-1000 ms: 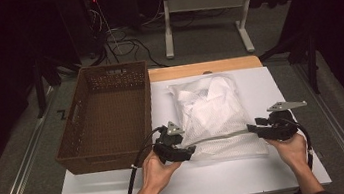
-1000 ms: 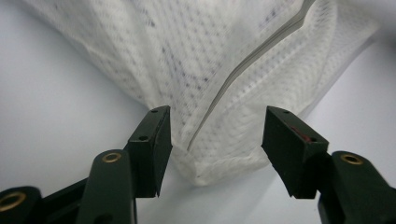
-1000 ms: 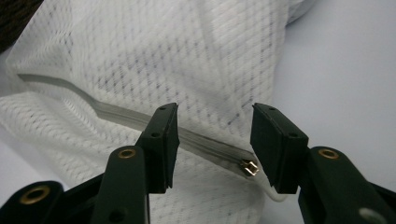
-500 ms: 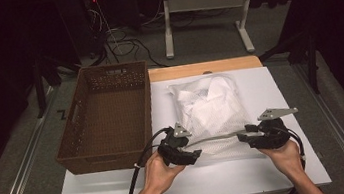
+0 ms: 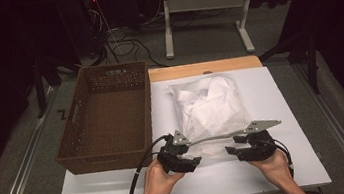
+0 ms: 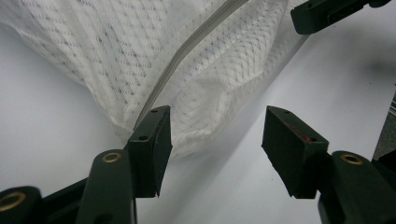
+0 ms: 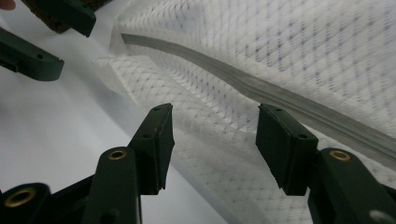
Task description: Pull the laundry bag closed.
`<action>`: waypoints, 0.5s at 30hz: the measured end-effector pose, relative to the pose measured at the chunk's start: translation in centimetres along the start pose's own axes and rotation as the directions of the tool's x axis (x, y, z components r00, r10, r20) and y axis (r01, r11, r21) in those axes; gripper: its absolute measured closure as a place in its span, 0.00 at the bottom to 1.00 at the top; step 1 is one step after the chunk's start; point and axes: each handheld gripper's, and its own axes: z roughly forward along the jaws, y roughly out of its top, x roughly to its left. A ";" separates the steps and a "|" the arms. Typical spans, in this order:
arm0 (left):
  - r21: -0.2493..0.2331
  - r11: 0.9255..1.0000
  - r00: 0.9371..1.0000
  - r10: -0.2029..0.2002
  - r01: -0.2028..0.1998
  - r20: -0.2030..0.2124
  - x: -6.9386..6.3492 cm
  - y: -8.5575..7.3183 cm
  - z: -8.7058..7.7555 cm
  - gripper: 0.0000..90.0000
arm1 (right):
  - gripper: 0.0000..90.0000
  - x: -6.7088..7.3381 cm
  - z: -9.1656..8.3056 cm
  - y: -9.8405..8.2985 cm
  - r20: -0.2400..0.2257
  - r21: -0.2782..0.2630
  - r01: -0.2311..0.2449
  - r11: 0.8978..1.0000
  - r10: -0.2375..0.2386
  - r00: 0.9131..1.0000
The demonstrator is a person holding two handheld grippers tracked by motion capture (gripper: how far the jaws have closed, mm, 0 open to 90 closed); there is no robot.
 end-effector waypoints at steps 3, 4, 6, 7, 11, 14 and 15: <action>0.001 1.000 1.000 0.003 -0.003 0.001 0.1 -0.2 0.2 0.47 | 0.52 0.3 0.4 -0.2 0.004 0.021 0.018 1.000 -0.018 1.000; -0.002 1.000 1.000 0.006 -0.006 0.000 0.1 -0.3 0.2 0.47 | 0.53 0.3 0.6 -0.2 0.006 0.016 0.029 0.999 -0.029 1.000; -0.004 1.000 1.000 0.006 -0.006 0.002 0.2 -0.4 0.3 0.47 | 0.53 0.4 0.8 -0.3 0.004 0.021 0.028 0.999 -0.028 1.000; -0.003 1.000 1.000 0.005 -0.005 0.004 0.2 -0.5 0.4 0.47 | 0.53 0.5 0.8 -0.4 0.008 0.022 0.030 0.999 -0.030 1.000; 0.001 1.000 1.000 -0.002 0.002 0.003 0.4 -0.9 0.8 0.46 | 0.55 0.7 1.1 -0.5 0.009 0.037 0.043 0.998 -0.043 0.999; 0.012 1.000 1.000 0.002 -0.002 -0.007 0.5 -1.0 1.0 0.46 | 0.56 0.7 1.4 -0.6 0.016 0.048 0.072 0.996 -0.073 0.997; 0.012 1.000 1.000 0.002 -0.002 -0.012 0.5 -1.1 1.1 0.46 | 0.56 0.7 1.5 -0.6 0.016 0.053 0.076 0.996 -0.077 0.997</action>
